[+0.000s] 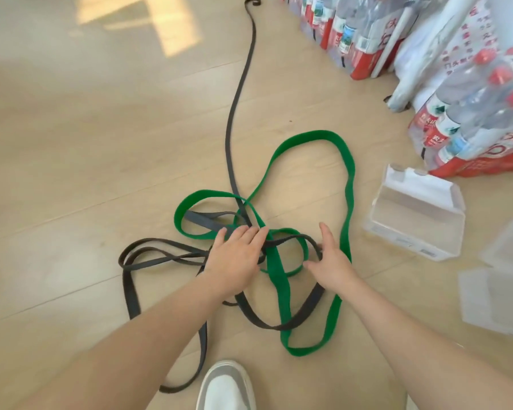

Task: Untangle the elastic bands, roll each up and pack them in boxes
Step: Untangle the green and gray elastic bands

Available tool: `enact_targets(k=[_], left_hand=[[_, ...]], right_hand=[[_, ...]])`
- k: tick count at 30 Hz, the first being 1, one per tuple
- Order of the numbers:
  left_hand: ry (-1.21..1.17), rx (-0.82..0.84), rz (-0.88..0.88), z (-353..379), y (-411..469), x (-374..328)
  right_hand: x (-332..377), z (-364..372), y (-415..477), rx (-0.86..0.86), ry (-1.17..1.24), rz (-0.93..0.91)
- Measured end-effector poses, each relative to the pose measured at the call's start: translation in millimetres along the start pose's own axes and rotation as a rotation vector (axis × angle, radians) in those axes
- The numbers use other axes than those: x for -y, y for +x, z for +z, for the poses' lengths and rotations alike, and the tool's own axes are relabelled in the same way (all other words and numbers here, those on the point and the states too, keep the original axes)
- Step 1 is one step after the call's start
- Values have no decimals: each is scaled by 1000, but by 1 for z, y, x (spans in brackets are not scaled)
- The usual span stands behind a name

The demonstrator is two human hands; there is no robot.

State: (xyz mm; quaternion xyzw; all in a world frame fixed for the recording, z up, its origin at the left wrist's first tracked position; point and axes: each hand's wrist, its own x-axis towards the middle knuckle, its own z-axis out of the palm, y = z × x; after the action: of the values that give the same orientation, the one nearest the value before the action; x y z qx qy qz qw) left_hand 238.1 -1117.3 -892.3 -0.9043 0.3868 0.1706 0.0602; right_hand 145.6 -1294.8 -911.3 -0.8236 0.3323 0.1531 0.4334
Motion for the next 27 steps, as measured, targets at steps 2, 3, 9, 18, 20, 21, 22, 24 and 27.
enact_targets(k=[2,3,9,18,20,21,22,24,27], left_hand=[[74,-33,-21,0,1,-2],[80,-106,-15,-2,0,2],[-346,-432,-27,4,-56,67],[-258,-160,-143,-4,-63,68],[-334,-103,-50,-2,-41,46],[-367,-11,-30,3,-30,36],[-403,90,-46,8,-20,28],[-438,155,-103,16,-9,20],[-332,46,-137,22,-13,18]], right_hand=[[4,1,-1,10,96,24],[7,-1,-4,34,162,24],[35,-10,-25,507,530,-2],[38,40,-12,92,-375,-150],[41,45,-8,84,-399,-153],[41,47,-5,73,-396,-153],[40,48,-3,64,-380,-149],[36,48,1,99,-317,-123],[30,50,-1,238,-131,-43]])
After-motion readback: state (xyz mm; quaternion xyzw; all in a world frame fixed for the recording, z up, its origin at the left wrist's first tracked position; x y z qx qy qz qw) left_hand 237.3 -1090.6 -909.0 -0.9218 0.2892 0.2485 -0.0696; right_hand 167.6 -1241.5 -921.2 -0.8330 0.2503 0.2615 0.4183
